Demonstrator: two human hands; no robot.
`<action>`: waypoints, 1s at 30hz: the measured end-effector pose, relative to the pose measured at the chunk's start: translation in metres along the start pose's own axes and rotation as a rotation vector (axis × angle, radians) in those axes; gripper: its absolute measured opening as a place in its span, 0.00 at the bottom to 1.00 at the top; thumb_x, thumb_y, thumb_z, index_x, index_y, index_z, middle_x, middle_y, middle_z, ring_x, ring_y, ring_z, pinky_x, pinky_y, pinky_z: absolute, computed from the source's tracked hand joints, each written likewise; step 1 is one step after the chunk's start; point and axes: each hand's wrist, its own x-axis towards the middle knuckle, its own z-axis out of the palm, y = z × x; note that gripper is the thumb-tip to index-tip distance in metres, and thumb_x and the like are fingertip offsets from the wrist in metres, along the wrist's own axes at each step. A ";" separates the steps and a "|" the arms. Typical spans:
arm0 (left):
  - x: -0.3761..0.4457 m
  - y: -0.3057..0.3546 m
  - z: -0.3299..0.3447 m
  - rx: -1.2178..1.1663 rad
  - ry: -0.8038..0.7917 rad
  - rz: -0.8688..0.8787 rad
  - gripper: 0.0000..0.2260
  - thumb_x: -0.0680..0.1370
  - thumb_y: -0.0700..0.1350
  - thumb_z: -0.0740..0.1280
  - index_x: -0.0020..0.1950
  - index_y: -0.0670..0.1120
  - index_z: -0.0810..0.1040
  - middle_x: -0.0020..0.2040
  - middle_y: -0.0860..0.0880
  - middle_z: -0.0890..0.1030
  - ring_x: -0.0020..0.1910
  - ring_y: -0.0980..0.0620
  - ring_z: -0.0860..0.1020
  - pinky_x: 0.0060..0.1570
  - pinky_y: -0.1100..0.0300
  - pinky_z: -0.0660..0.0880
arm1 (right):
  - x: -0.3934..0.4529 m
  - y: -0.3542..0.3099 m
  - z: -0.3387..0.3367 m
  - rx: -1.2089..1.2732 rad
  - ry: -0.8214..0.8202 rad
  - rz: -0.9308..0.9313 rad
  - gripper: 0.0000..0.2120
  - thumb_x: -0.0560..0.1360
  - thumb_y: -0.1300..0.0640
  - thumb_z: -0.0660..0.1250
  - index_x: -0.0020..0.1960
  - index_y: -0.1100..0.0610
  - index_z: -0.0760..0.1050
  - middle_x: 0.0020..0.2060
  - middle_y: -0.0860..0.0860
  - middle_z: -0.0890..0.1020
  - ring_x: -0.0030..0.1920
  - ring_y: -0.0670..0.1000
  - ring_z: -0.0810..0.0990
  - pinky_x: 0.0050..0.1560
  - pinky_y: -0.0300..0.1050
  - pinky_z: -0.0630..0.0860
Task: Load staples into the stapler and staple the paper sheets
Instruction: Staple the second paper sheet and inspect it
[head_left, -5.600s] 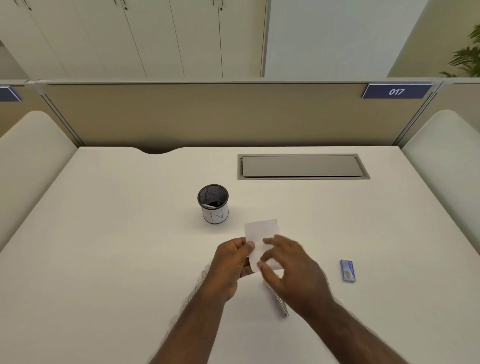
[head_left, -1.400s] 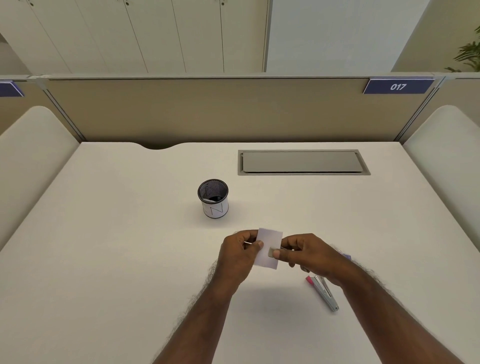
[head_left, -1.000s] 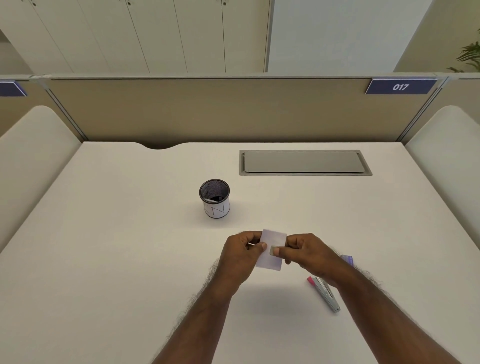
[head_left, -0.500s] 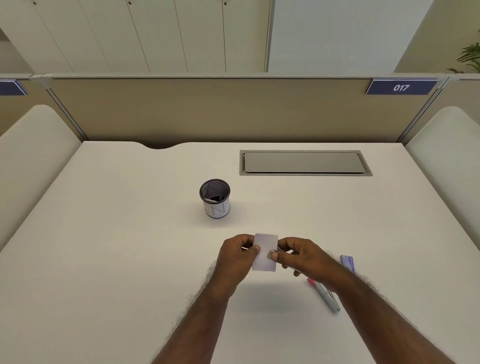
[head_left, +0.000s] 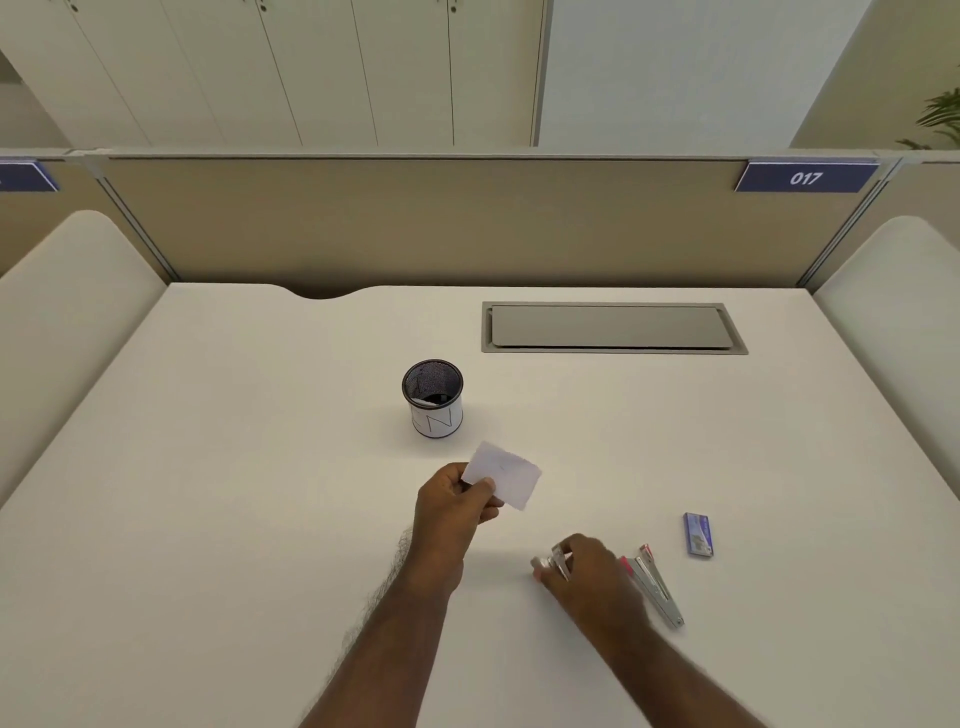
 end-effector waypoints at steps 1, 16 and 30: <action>-0.001 0.001 0.001 -0.035 -0.017 -0.006 0.04 0.76 0.35 0.67 0.47 0.42 0.80 0.40 0.44 0.84 0.37 0.50 0.81 0.40 0.58 0.79 | -0.002 -0.001 0.005 -0.068 -0.004 -0.008 0.17 0.73 0.38 0.65 0.53 0.50 0.73 0.49 0.46 0.78 0.49 0.48 0.79 0.47 0.44 0.74; -0.027 0.086 0.025 -0.304 -0.158 0.149 0.05 0.80 0.38 0.64 0.55 0.39 0.76 0.42 0.43 0.85 0.43 0.41 0.85 0.39 0.56 0.82 | 0.004 -0.098 -0.128 0.791 0.029 -0.230 0.21 0.74 0.33 0.58 0.53 0.47 0.78 0.47 0.47 0.84 0.46 0.46 0.83 0.41 0.43 0.81; -0.053 0.162 0.038 -0.210 -0.198 0.419 0.07 0.80 0.44 0.66 0.49 0.43 0.82 0.41 0.43 0.85 0.37 0.48 0.83 0.36 0.59 0.80 | -0.005 -0.147 -0.211 1.061 0.046 -0.364 0.07 0.75 0.57 0.71 0.50 0.60 0.84 0.40 0.55 0.87 0.39 0.50 0.85 0.41 0.41 0.80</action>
